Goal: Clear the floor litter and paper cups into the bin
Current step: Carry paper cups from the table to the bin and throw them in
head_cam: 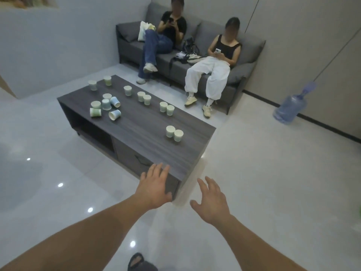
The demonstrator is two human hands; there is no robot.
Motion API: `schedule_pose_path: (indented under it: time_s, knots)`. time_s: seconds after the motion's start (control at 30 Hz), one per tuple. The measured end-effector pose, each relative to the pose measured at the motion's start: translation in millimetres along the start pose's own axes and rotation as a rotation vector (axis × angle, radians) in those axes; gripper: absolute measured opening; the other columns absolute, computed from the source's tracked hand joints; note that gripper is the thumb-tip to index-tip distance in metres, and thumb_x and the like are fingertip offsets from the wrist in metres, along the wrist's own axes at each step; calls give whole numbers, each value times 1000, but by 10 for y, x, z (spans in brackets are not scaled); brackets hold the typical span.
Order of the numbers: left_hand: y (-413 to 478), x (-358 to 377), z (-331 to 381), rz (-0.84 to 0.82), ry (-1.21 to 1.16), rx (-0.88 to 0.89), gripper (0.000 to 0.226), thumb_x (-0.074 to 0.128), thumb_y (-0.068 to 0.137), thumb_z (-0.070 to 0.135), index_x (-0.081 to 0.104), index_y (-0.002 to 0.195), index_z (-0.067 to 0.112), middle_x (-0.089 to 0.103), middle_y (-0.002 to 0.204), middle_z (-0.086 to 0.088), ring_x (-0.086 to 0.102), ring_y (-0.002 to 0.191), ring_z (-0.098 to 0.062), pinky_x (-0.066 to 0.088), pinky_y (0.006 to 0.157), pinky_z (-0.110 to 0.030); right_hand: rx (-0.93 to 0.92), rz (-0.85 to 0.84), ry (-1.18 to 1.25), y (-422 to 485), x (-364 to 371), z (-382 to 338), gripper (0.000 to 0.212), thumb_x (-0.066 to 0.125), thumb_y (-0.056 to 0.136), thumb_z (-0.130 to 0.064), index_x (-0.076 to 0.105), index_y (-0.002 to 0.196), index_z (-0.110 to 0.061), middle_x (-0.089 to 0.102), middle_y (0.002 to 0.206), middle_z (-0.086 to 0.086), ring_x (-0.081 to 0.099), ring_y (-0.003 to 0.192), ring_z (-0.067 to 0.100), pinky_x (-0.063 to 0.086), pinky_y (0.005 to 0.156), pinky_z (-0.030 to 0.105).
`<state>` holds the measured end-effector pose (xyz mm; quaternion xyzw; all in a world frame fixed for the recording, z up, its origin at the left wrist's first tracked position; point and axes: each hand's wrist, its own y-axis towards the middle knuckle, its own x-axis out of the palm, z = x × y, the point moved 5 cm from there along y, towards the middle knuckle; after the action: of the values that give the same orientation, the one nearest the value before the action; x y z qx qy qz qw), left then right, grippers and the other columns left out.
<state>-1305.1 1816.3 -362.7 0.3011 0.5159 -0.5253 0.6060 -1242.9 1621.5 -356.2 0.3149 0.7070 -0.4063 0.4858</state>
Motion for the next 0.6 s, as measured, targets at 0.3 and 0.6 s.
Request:
schedule_pose_path:
  time_s: [0.3,0.6]
  knots:
    - [1260,-297,-325,-33,19,-32,95,58,82,53,-2,151,26,-1,159,-1,-4,147,-24,9,118,-51,-51,-1,51,1311,-216,-211,83,54,87,-55,14,154,-26,12,161,3,11,148,23,23,117,43]
    - [2373,-458,-334,-98,18,-177,98,59,82,53,-3,152,24,-1,160,-1,0,147,-24,13,117,-49,-142,-62,74,2917,-412,-68,89,56,86,-56,12,154,-22,12,161,2,15,147,23,28,115,43]
